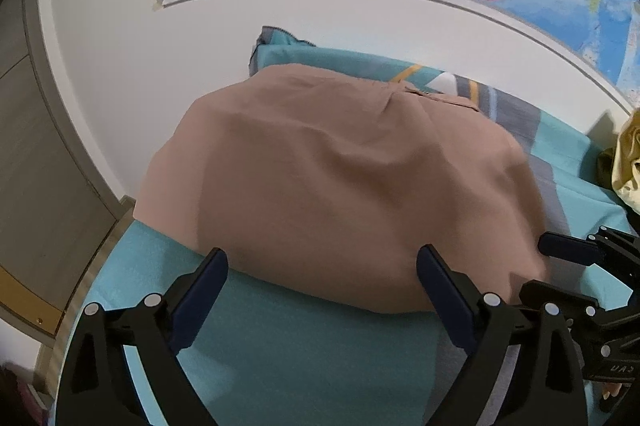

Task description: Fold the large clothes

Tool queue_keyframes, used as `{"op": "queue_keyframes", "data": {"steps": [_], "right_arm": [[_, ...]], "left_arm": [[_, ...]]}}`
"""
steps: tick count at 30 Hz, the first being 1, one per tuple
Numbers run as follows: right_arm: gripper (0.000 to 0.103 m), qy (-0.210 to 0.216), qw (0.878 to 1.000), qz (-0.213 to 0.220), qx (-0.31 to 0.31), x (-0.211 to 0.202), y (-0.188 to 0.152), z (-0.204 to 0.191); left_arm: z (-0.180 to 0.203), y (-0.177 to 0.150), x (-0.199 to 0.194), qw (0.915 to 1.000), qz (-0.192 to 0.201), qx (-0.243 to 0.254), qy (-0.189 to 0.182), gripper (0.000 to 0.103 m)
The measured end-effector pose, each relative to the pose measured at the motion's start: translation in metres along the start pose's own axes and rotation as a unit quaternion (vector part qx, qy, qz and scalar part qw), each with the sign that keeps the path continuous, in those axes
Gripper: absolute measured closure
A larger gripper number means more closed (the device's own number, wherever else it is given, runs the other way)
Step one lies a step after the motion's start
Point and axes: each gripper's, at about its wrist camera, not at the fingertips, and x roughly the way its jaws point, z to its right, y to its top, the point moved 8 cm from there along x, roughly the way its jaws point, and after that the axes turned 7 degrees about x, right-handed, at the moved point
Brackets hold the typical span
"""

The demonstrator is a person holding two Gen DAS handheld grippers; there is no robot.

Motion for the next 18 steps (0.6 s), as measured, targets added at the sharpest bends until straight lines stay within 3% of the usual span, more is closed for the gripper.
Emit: {"op": "queue_keyframes", "data": {"steps": [3, 18], "right_arm": [[0.046, 0.018, 1.000, 0.008, 0.014, -0.009, 0.001, -0.001], [0.031, 0.001, 0.999, 0.051, 0.017, -0.039, -0.008, -0.016]], "left_arm": [[0.003, -0.001, -0.005, 1.0000, 0.000, -0.005, -0.004, 0.011], [0.006, -0.013, -0.051, 0.9983, 0.048, -0.033, 0.009, 0.007]]}}
